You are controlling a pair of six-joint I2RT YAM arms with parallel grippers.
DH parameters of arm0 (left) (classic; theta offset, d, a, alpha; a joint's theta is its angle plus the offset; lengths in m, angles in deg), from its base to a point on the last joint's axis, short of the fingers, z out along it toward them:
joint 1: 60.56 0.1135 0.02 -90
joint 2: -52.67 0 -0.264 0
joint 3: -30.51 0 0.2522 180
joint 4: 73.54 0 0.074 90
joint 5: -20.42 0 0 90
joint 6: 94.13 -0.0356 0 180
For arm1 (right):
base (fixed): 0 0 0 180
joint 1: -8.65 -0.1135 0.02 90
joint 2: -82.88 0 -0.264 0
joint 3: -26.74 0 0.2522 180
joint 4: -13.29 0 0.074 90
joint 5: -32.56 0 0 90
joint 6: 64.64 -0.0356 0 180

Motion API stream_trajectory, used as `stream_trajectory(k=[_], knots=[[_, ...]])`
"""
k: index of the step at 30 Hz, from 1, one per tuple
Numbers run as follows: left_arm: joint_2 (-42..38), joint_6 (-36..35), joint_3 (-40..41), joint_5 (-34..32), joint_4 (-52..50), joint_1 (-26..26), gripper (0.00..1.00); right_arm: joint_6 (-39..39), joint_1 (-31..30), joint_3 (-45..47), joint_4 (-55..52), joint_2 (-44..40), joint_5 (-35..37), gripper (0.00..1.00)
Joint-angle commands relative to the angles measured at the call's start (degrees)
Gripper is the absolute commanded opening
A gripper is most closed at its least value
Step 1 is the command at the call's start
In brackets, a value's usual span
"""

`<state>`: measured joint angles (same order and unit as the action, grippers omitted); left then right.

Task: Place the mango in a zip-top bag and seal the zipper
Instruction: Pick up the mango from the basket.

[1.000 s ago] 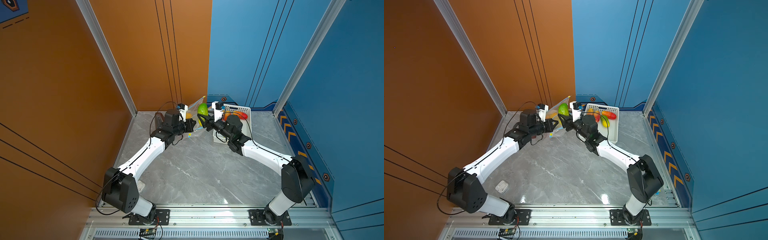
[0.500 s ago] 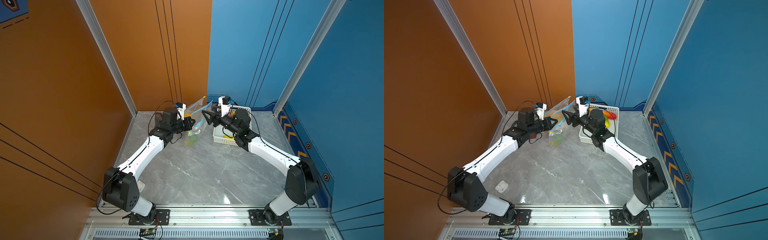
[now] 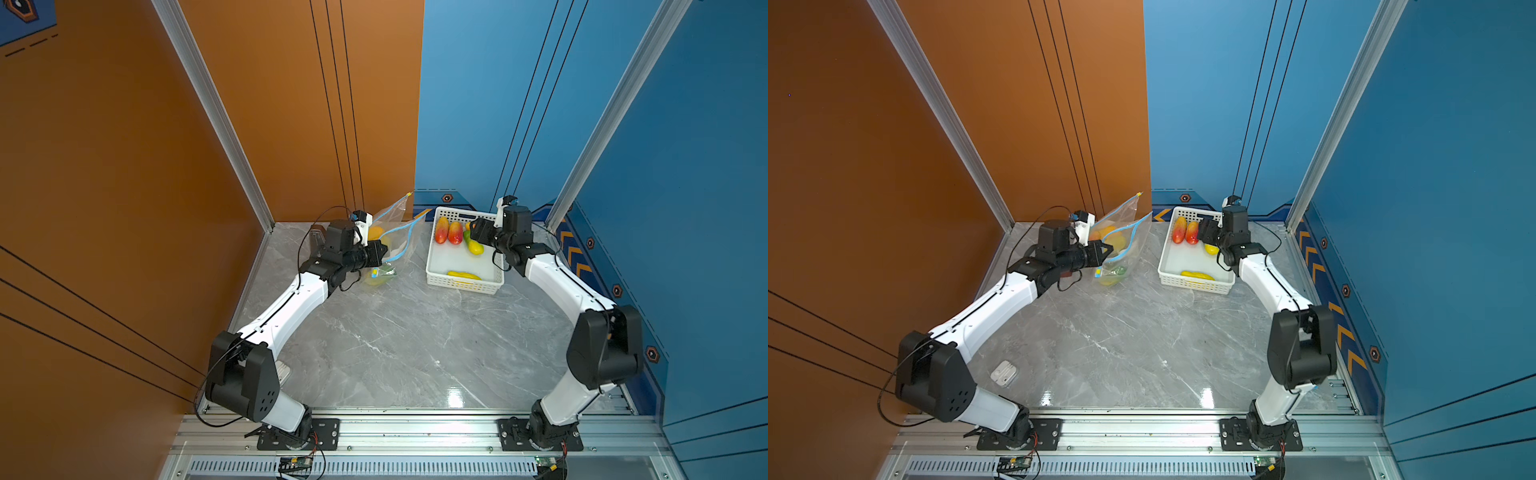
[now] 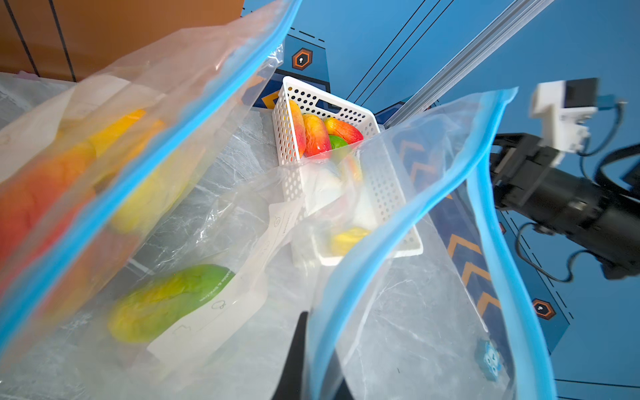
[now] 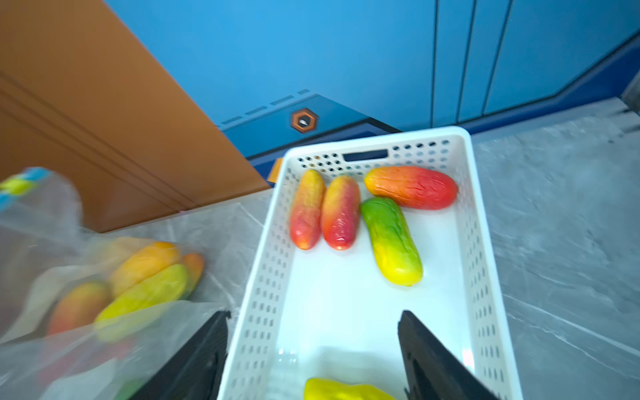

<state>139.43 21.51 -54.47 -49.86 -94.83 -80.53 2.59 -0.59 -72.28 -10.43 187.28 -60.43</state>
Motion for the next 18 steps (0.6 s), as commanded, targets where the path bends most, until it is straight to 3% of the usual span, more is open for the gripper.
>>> stream_trajectory(k=[1,4,7,15,18], knots=[[0.51,-1.91,0.51,-0.80,-0.38,-0.60,0.00,4.14,0.97,-10.64,-18.57,10.05,3.29,0.79],[0.43,-2.10,0.60,-0.68,-0.38,-0.95,0.00,5.70,2.03,-23.83,-25.41,21.17,3.18,0.78],[0.24,-2.12,0.70,-0.84,-0.38,-1.38,0.00,7.98,1.73,-35.93,-31.70,30.08,7.58,0.78],[-0.20,-2.55,0.93,-0.16,-0.38,-1.65,0.00,10.87,2.03,-55.36,-34.95,44.98,7.04,0.77],[-0.54,-2.63,1.14,-0.28,-0.38,-1.65,0.00,11.09,2.03,-60.14,-36.71,48.34,6.67,0.72]])
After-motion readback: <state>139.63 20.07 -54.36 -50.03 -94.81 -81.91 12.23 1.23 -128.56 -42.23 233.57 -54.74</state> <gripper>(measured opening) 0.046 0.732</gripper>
